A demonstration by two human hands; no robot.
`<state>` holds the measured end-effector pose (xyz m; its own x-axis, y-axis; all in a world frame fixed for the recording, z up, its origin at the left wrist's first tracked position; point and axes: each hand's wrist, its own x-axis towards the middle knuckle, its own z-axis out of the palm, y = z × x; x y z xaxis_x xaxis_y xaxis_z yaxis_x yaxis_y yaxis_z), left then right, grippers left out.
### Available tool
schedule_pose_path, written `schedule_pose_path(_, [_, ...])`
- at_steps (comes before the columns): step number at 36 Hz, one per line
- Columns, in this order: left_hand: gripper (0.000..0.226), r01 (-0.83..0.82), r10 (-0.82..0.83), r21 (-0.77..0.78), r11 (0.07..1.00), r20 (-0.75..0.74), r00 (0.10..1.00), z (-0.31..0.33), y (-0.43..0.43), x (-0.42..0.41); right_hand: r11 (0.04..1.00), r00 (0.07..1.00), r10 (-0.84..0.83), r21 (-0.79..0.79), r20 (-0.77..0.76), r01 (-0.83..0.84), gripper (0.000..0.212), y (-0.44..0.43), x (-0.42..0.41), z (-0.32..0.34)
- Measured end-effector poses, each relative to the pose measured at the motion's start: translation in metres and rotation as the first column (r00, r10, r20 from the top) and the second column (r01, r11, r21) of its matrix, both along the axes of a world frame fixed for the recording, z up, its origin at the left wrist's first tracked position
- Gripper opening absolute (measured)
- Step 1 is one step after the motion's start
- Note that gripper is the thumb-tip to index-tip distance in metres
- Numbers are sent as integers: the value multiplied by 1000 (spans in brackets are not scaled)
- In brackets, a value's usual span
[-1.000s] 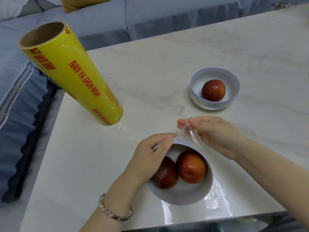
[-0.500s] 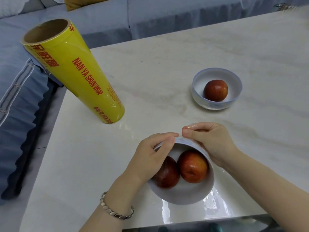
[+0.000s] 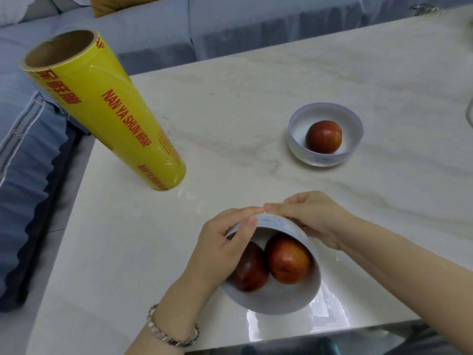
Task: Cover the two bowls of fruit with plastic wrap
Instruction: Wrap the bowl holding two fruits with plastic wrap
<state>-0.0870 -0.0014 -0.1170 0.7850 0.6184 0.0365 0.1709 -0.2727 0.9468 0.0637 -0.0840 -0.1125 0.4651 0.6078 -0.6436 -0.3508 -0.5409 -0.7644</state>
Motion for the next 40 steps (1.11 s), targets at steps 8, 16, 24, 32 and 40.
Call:
schedule_pose_path(8, [21,4,-4,-3,1000,-32,999,-1,0,0,987,923,-96,157,374,38,19,-26,23,4])
schedule_pose_path(16, [22,-5,5,2,1000,-52,999,0,1,1,903,787,177,219,591,-368,28,-49,-12,31])
schedule_pose_path(24, [26,-49,48,-45,998,-34,998,-2,2,0,872,748,312,135,586,-470,51,-36,-18,13])
schedule_pose_path(32, [27,-116,114,-43,992,-57,992,-2,2,-1,866,854,364,202,371,-457,52,-22,-12,4])
schedule_pose_path(40, [34,-401,394,-228,887,-77,916,-3,0,1,910,952,197,317,236,-267,35,-46,-11,-4])
